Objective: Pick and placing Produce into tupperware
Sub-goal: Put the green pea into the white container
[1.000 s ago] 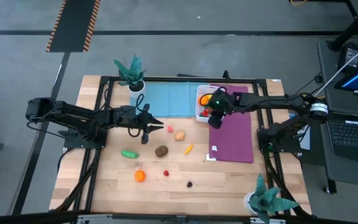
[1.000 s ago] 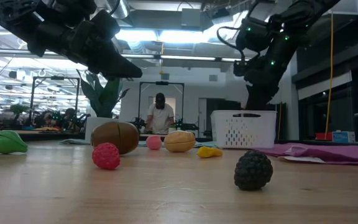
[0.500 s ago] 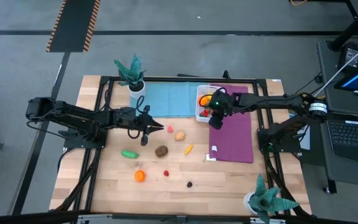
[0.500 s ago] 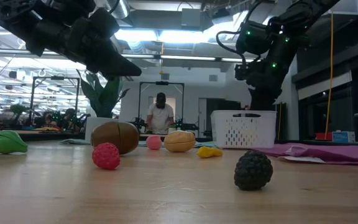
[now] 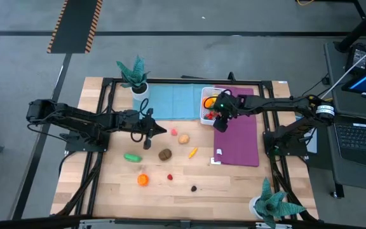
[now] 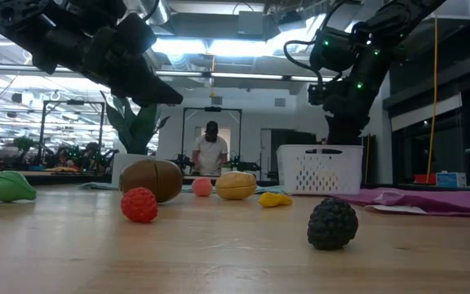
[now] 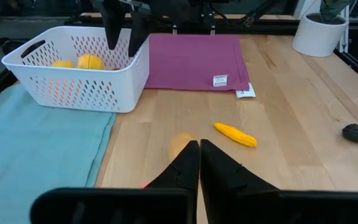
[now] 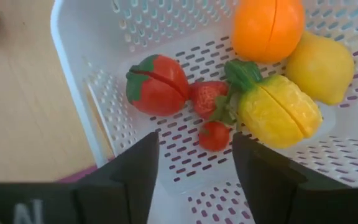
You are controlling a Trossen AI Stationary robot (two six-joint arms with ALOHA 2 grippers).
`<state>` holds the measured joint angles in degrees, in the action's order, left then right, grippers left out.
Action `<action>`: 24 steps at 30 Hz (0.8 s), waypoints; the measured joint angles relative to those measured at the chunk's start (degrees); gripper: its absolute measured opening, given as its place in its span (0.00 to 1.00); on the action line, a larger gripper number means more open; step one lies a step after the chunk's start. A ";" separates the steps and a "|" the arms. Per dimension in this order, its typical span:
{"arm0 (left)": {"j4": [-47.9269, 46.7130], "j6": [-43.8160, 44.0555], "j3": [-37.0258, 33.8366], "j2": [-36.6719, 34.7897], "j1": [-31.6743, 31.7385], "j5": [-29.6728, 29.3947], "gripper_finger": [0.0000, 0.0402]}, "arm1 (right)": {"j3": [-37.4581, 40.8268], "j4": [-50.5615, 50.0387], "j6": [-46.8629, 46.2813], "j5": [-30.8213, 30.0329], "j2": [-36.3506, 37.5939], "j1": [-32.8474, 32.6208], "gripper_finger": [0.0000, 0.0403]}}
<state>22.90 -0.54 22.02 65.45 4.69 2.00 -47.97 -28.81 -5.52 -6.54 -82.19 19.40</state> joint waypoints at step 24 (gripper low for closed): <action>-26.18 7.15 2.44 -19.32 -2.52 0.81 0.07 | -2.97 17.05 13.27 0.14 0.09 -0.37 0.55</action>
<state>-3.28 6.61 24.46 46.14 2.17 2.81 -50.94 -11.76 7.75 -6.39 -82.11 19.03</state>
